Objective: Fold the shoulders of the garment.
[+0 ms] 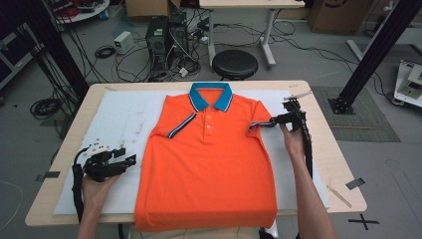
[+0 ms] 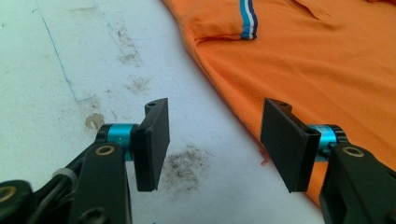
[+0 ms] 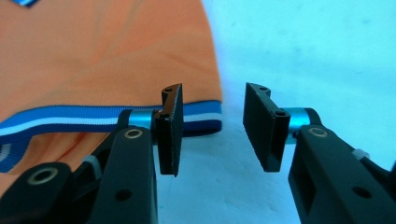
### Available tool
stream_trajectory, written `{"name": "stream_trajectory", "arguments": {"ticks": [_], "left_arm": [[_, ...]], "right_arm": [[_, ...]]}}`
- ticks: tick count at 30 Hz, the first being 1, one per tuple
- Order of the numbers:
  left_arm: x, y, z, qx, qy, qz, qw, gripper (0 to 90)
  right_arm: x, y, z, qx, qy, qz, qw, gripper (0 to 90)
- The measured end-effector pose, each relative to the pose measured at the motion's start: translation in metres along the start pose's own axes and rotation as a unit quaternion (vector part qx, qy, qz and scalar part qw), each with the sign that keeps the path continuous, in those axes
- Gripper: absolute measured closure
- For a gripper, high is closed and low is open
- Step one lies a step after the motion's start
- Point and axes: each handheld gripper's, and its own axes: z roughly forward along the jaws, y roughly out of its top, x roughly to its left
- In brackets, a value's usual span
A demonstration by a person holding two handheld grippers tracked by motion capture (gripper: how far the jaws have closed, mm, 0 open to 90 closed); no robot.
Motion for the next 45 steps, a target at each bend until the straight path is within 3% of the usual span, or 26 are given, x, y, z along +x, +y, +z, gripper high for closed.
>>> {"name": "stream_trajectory", "arguments": {"ticks": [2, 4, 7, 8, 11, 12, 15, 16, 17, 18, 19, 20, 21, 22, 24, 25, 26, 27, 28, 33, 34, 35, 38, 41, 45], "left_arm": [[0.0, 0.0, 0.0, 0.0, 0.0, 0.0, 1.0, 42.6], [0.001, 0.0, 0.0, -0.002, 0.002, -0.001, 1.0, 42.6], [0.0, 0.0, 0.0, -0.002, 0.002, -0.002, 1.0, 42.6], [0.0, 0.0, 0.0, -0.001, 0.002, -0.001, 1.0, 42.6], [0.0, 0.0, 0.001, 0.001, 0.001, 0.001, 1.0, 42.6], [0.0, 0.0, 0.001, 0.002, 0.0, 0.001, 1.0, 42.6], [0.0, 0.0, 0.001, 0.001, 0.0, 0.0, 1.0, 42.6], [0.0, 0.0, 0.0, -0.001, 0.001, -0.001, 1.0, 42.6], [0.0, 0.0, 0.0, -0.001, 0.001, -0.001, 1.0, 42.6], [0.0, 0.0, 0.0, -0.003, 0.0, -0.002, 1.0, 42.6], [0.0, 0.0, 0.0, -0.003, -0.001, -0.002, 1.0, 42.6], [0.0, 0.0, 0.0, -0.002, -0.001, -0.003, 1.0, 42.6], [0.0, 0.0, 0.0, -0.001, -0.001, -0.002, 1.0, 42.6], [0.0, 0.0, 0.0, 0.0, -0.002, 0.0, 1.0, 42.6], [0.0, 0.0, 0.0, 0.0, 0.0, 0.002, 1.0, 42.5], [0.0, 0.0, 0.0, 0.0, 0.0, 0.002, 1.0, 42.5], [0.0, 0.0, 0.0, 0.001, 0.0, 0.003, 1.0, 42.6], [0.0, 0.0, 0.0, 0.001, 0.0, 0.003, 1.0, 42.6], [0.0, 0.0, 0.0, 0.001, 0.0, 0.003, 1.0, 42.5], [-0.001, 0.0, 0.001, 0.003, 0.0, 0.004, 1.0, 42.5], [-0.001, 0.0, 0.0, 0.003, 0.0, 0.004, 1.0, 42.6], [-0.001, 0.0, 0.0, 0.003, 0.0, 0.004, 1.0, 42.6], [-0.001, 0.0, 0.001, 0.003, 0.001, 0.002, 1.0, 42.5], [-0.001, 0.0, 0.001, 0.003, 0.001, 0.002, 1.0, 42.5], [-0.001, 0.0, 0.001, 0.003, 0.002, 0.003, 1.0, 42.6]], "right_arm": [[0.001, 0.0, 0.004, 0.006, 0.0, -0.004, 1.0, 62.7], [0.007, 0.001, 0.012, 0.023, -0.006, -0.025, 0.9994, 81.0], [0.012, 0.003, 0.011, 0.018, -0.011, -0.033, 0.9992, 86.7], [0.017, 0.007, 0.007, 0.008, 0.01, -0.033, 0.9994, 87.3], [0.025, 0.012, 0.002, -0.012, 0.023, -0.031, 0.9992, 87.3], [0.034, 0.018, -0.001, -0.026, 0.046, -0.031, 0.9981, 87.2], [0.045, 0.026, -0.002, -0.031, 0.063, -0.034, 0.997, 87.2], [0.057, 0.035, 0.0, -0.034, 0.077, -0.046, 0.9954, 87.1], [0.057, 0.035, 0.0, -0.034, 0.077, -0.046, 0.9954, 87.1], [0.072, 0.043, 0.001, -0.042, 0.109, -0.05, 0.9919, 86.9], [0.072, 0.043, 0.001, -0.042, 0.109, -0.05, 0.9919, 86.9], [0.088, 0.05, 0.004, -0.045, 0.121, -0.064, 0.9895, 83.1], [0.088, 0.05, 0.004, -0.045, 0.121, -0.064, 0.9895, 83.1], [0.1, 0.055, 0.007, -0.044, 0.142, -0.064, 0.9869, 69.7], [0.103, 0.056, 0.007, -0.043, 0.148, -0.063, 0.9861, 65.1], [0.106, 0.058, 0.007, -0.044, 0.14, -0.063, 0.9872, 58.8], [0.111, 0.058, 0.004, -0.038, 0.101, -0.084, 0.9906, 56.0], [0.111, 0.058, 0.004, -0.038, 0.101, -0.084, 0.9906, 56.0], [0.113, 0.054, 0.002, -0.021, 0.081, -0.101, 0.9914, 54.9], [0.113, 0.033, 0.003, 0.01, 0.069, -0.128, 0.9894, 56.5], [0.11, 0.02, 0.004, 0.019, 0.047, -0.137, 0.9893, 58.0], [0.11, 0.02, 0.004, 0.019, 0.047, -0.137, 0.9893, 58.0], [0.092, -0.005, -0.006, 0.01, 0.029, -0.119, 0.9924, 62.3], [0.086, -0.016, -0.011, 0.006, 0.022, -0.124, 0.992, 64.3], [0.08, -0.032, -0.006, 0.026, 0.018, -0.136, 0.9902, 68.5]]}}
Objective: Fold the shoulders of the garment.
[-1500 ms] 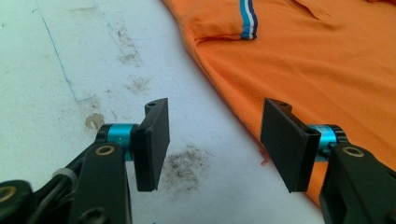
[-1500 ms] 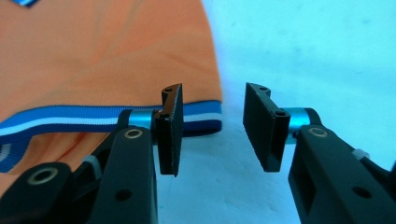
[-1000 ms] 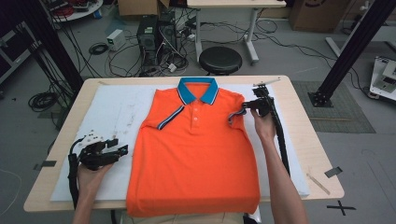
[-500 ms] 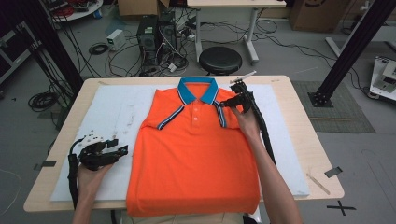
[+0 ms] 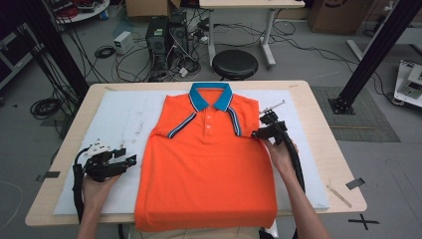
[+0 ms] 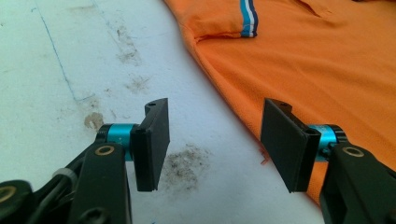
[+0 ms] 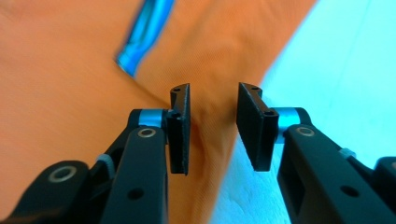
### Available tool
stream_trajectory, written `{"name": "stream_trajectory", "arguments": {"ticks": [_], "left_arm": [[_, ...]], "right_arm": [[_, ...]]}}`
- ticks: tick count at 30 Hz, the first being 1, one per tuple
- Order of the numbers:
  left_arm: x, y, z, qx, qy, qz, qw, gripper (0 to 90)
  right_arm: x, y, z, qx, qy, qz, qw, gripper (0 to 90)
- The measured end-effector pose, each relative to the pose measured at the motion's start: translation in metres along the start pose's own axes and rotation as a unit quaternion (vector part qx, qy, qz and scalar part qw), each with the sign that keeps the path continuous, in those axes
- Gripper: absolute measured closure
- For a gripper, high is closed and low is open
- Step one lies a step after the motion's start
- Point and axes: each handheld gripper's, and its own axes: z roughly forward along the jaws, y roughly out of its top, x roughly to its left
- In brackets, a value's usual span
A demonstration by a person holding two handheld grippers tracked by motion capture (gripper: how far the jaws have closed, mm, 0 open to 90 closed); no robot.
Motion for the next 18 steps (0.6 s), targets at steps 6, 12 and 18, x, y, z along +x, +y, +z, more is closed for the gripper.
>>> {"name": "stream_trajectory", "arguments": {"ticks": [6, 12, 18], "left_arm": [[0.0, 0.0, 0.0, 0.0, 0.0, 0.0, 1.0, 42.6], [0.0, 0.0, 0.0, 0.002, 0.0, 0.0, 1.0, 42.6], [-0.001, 0.0, 0.0, 0.004, 0.001, 0.002, 1.0, 42.6]], "right_arm": [[-0.01, -0.007, 0.0, 0.014, -0.018, 0.001, 0.9997, 82.5], [-0.027, -0.016, -0.001, 0.018, -0.01, 0.004, 0.9998, 82.9], [-0.028, -0.019, -0.006, 0.013, -0.025, 0.019, 0.9994, 63.7]]}}
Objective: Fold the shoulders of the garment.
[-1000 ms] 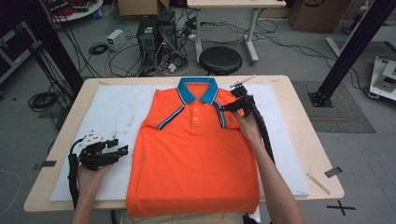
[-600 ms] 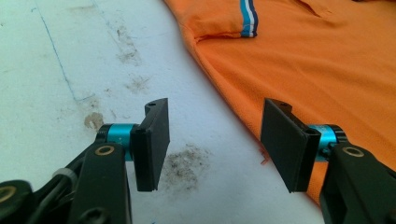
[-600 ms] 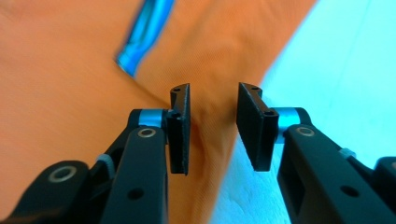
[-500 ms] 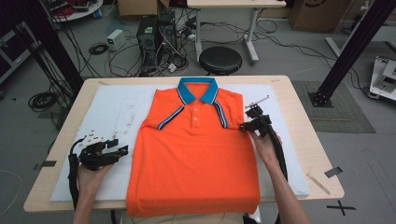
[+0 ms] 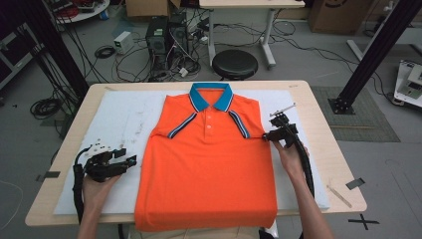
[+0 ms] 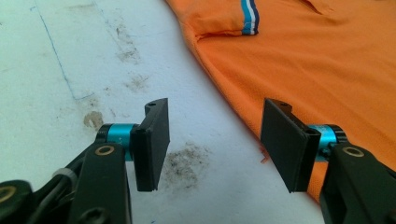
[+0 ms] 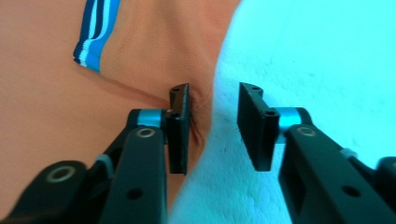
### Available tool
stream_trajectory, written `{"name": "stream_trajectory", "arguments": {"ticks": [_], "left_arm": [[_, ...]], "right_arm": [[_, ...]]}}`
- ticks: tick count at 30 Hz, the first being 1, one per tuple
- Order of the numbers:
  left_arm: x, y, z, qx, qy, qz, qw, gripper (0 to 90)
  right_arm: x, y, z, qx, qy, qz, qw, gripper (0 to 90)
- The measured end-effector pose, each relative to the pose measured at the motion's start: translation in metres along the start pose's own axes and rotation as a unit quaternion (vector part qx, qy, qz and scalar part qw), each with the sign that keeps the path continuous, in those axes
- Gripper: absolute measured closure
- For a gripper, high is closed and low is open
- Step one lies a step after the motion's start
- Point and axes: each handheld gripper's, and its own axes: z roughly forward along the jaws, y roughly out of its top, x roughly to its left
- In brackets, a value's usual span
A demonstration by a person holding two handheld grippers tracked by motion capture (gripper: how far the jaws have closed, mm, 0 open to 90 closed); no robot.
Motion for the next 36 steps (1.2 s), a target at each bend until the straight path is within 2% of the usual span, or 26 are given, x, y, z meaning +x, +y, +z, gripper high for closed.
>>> {"name": "stream_trajectory", "arguments": {"ticks": [1, 2, 3, 4, 5, 10, 11, 12, 13, 14, 15, 16, 17, 18, 19, 20, 21, 22, 23, 26, 27, 28, 29, 30, 31, 36], "left_arm": [[-0.001, 0.0, 0.0, 0.002, 0.001, 0.001, 1.0, 42.5], [-0.001, 0.0, 0.0, 0.002, 0.001, 0.001, 1.0, 42.5], [-0.001, 0.0, 0.001, 0.005, 0.002, 0.007, 1.0, 42.6], [-0.001, 0.0, 0.001, 0.005, 0.002, 0.007, 1.0, 42.5], [-0.002, 0.001, 0.001, 0.007, 0.002, 0.011, 0.9999, 42.5], [-0.007, 0.001, 0.001, 0.013, -0.007, 0.014, 0.9998, 42.5], [-0.016, 0.0, 0.002, 0.021, -0.022, 0.017, 0.9994, 42.5], [-0.016, 0.0, 0.002, 0.021, -0.022, 0.017, 0.9994, 42.5], [-0.028, -0.003, 0.001, 0.035, -0.017, 0.04, 0.9984, 42.6], [-0.028, -0.003, 0.001, 0.035, -0.017, 0.04, 0.9984, 42.9], [-0.036, -0.005, -0.002, 0.04, -0.018, 0.044, 0.998, 43.6], [-0.036, -0.005, -0.002, 0.04, -0.018, 0.044, 0.998, 43.6], [-0.041, -0.008, -0.004, 0.055, -0.024, 0.033, 0.9977, 43.9], [-0.041, -0.008, -0.004, 0.055, -0.024, 0.033, 0.9977, 43.9], [-0.046, -0.011, -0.006, 0.064, -0.026, 0.031, 0.9972, 43.9], [-0.046, -0.011, -0.006, 0.064, -0.026, 0.031, 0.9972, 43.9], [-0.05, -0.014, -0.008, 0.073, -0.026, 0.033, 0.9965, 43.9], [-0.05, -0.014, -0.008, 0.073, -0.026, 0.033, 0.9965, 44.1], [-0.054, -0.016, -0.009, 0.084, -0.03, 0.036, 0.9953, 46.5], [-0.058, -0.017, -0.009, 0.086, -0.023, 0.047, 0.9949, 51.7], [-0.059, -0.017, -0.009, 0.087, -0.024, 0.055, 0.9944, 56.8], [-0.06, -0.018, -0.009, 0.084, -0.026, 0.057, 0.9945, 56.8], [-0.059, -0.018, -0.01, 0.087, -0.057, 0.052, 0.9932, 71.8], [-0.059, -0.018, -0.01, 0.087, -0.057, 0.052, 0.9932, 80.9], [-0.059, -0.018, -0.01, 0.086, -0.064, 0.048, 0.9931, 83.5], [-0.059, -0.023, -0.018, 0.081, -0.069, 0.056, 0.9928, 85.7]], "right_arm": [[-0.001, -0.005, -0.006, -0.015, 0.002, 0.01, 0.9998, 55.7], [-0.001, -0.005, -0.006, -0.015, 0.002, 0.01, 0.9998, 55.7], [-0.001, -0.01, -0.013, -0.036, 0.015, 0.017, 0.9991, 50.4], [-0.001, -0.01, -0.013, -0.036, 0.015, 0.017, 0.9991, 50.4], [0.0, -0.017, -0.02, -0.05, 0.032, 0.016, 0.9981, 43.7], [0.009, -0.034, -0.032, -0.07, 0.054, 0.01, 0.996, 42.5], [0.014, -0.048, -0.037, -0.08, 0.066, 0.003, 0.9946, 42.7], [0.014, -0.048, -0.037, -0.08, 0.066, 0.003, 0.9946, 42.7], [0.019, -0.064, -0.039, -0.082, 0.08, 0.001, 0.9934, 43.3], [0.019, -0.064, -0.039, -0.082, 0.08, 0.001, 0.9934, 43.3], [0.024, -0.082, -0.04, -0.083, 0.09, 0.004, 0.9925, 44.5], [0.024, -0.082, -0.04, -0.083, 0.09, 0.004, 0.9925, 44.5], [0.028, -0.1, -0.041, -0.084, 0.095, 0.004, 0.992, 45.2], [0.028, -0.1, -0.041, -0.084, 0.095, 0.004, 0.992, 45.2], [0.035, -0.115, -0.045, -0.08, 0.088, -0.003, 0.9929, 45.1], [0.035, -0.115, -0.045, -0.08, 0.088, -0.003, 0.9929, 45.1], [0.042, -0.129, -0.052, -0.082, 0.081, -0.012, 0.9933, 45.6], [0.042, -0.129, -0.052, -0.082, 0.081, -0.012, 0.9933, 45.6], [0.048, -0.141, -0.06, -0.083, 0.086, -0.018, 0.9927, 47.4], [0.056, -0.152, -0.064, -0.085, 0.091, -0.025, 0.9919, 48.9], [0.064, -0.16, -0.066, -0.094, 0.073, -0.033, 0.9924, 59.3], [0.064, -0.16, -0.066, -0.094, 0.073, -0.033, 0.9924, 59.3], [0.067, -0.164, -0.067, -0.102, 0.059, -0.043, 0.9921, 76.2], [0.067, -0.164, -0.067, -0.102, 0.059, -0.043, 0.9921, 76.2], [0.062, -0.166, -0.066, -0.104, 0.097, -0.033, 0.9893, 87.2], [0.053, -0.169, -0.067, -0.106, 0.113, -0.024, 0.9877, 89.3]]}}
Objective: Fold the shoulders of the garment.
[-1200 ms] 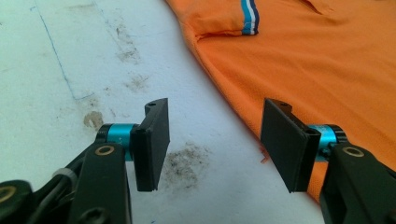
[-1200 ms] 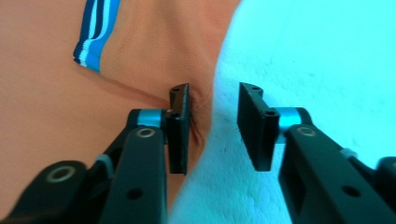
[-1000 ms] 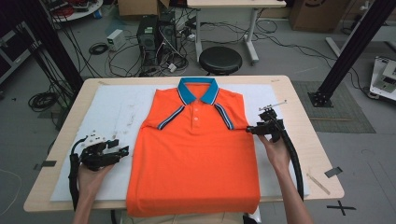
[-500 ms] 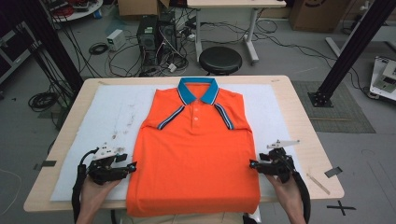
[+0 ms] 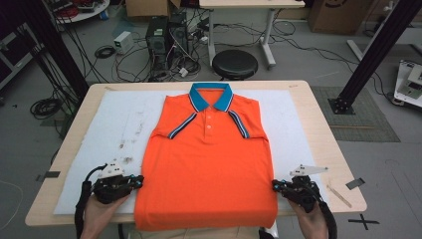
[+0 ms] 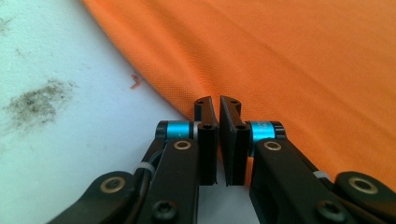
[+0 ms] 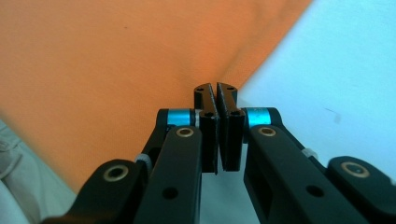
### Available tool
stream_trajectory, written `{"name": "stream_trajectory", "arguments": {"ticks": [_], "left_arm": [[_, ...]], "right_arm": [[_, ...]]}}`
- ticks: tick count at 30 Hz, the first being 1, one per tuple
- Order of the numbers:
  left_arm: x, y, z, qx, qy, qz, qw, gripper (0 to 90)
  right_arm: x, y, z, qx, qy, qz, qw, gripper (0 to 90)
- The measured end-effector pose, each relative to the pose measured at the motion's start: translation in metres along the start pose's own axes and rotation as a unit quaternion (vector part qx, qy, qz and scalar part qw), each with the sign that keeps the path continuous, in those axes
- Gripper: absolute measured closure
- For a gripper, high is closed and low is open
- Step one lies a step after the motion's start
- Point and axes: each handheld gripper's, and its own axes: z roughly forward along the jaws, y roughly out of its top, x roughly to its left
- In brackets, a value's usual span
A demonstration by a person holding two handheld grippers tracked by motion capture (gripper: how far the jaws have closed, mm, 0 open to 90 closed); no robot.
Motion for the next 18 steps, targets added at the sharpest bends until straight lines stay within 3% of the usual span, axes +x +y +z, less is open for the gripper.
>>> {"name": "stream_trajectory", "arguments": {"ticks": [4, 9, 14, 15, 16, 17, 18], "left_arm": [[-0.006, -0.006, -0.006, -0.006, -0.009, -0.001, 0.9999, 85.8], [-0.016, -0.013, -0.011, -0.004, -0.029, 0.002, 0.9996, 86.0], [-0.015, -0.012, -0.012, -0.009, -0.035, 0.0, 0.9994, 83.4], [-0.013, -0.01, -0.014, -0.023, -0.028, -0.006, 0.9993, 70.7], [-0.013, -0.01, -0.014, -0.023, -0.028, -0.006, 0.9993, 64.0], [-0.009, -0.006, -0.017, -0.039, -0.019, -0.007, 0.999, 59.1], [-0.009, -0.006, -0.017, -0.039, -0.019, -0.007, 0.999, 56.6]], "right_arm": [[-0.004, -0.001, -0.007, 0.005, -0.007, -0.004, 1.0, 89.4], [-0.006, -0.009, -0.016, 0.011, 0.003, -0.006, 0.9999, 89.4], [-0.005, -0.013, -0.017, 0.007, 0.009, -0.003, 0.9999, 86.4], [-0.005, -0.011, -0.017, -0.003, 0.009, -0.007, 0.9999, 72.1], [-0.005, -0.011, -0.017, -0.003, 0.009, -0.007, 0.9999, 72.1], [-0.006, -0.008, -0.019, -0.015, 0.017, -0.009, 0.9997, 58.7], [-0.006, -0.008, -0.019, -0.015, 0.017, -0.009, 0.9997, 58.7]]}}
